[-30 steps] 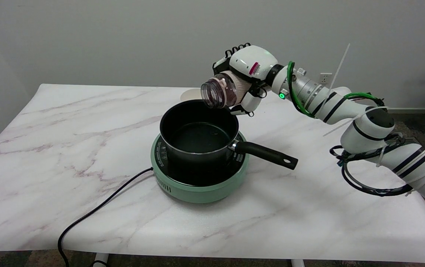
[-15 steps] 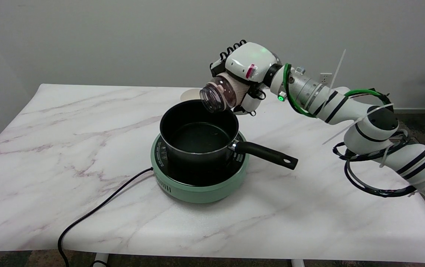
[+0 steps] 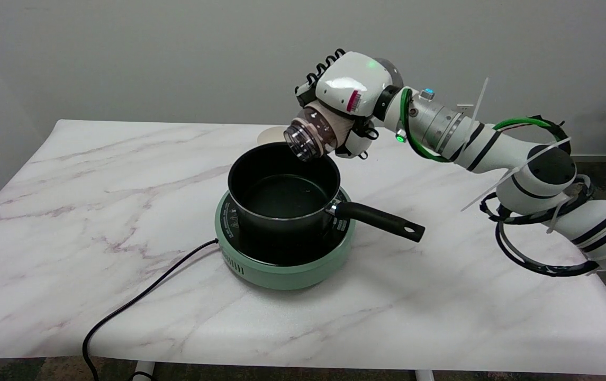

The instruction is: Pour the contents of the bottle into the soup pot.

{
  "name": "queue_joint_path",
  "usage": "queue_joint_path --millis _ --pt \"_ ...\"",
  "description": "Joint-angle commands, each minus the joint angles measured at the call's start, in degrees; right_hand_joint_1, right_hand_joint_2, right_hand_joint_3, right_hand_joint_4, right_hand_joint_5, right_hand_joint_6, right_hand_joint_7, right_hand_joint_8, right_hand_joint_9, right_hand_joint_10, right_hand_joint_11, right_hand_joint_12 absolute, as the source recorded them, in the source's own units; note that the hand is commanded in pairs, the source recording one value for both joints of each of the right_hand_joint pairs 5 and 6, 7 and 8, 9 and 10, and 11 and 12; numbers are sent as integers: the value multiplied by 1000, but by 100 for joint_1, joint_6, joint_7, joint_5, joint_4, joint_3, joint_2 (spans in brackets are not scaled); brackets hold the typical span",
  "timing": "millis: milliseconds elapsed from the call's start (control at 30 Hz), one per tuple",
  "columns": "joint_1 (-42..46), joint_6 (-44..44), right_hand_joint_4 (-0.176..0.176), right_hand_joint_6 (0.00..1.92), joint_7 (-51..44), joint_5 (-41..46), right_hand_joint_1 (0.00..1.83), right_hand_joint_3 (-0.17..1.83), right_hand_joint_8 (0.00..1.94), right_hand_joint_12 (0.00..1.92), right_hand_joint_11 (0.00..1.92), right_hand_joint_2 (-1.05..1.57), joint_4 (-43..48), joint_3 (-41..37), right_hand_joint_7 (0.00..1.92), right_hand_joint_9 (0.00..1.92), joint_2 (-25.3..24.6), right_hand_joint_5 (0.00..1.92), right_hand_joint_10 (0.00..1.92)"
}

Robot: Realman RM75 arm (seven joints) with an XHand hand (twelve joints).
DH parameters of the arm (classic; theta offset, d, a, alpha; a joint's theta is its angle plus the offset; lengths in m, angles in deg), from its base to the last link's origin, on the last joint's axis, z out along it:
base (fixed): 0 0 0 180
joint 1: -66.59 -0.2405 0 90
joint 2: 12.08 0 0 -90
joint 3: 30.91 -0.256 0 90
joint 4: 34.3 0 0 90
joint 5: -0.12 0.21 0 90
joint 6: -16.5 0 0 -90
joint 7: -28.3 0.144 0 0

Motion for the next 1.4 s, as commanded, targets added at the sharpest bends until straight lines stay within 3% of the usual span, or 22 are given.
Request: queue_joint_path --millis 33,733,1033,1400 --pt "-446 -105 0 1920 188 -595 1418 685 1920 1238 1238 1243 -90 450 1920 1338 185 1920 1338" --pt "-683 -76 0 1920 412 -406 1443 730 1920 1229 1229 1181 -479 647 1920 1321 384 1920 1321" --pt "-834 -84 0 1920 1245 -1465 1447 727 1920 1227 1227 1172 -444 714 1920 1320 395 1920 1320" --pt "-904 -89 0 1920 1275 -1533 1450 731 1920 1225 1225 1165 -439 724 1920 1320 395 1920 1320"
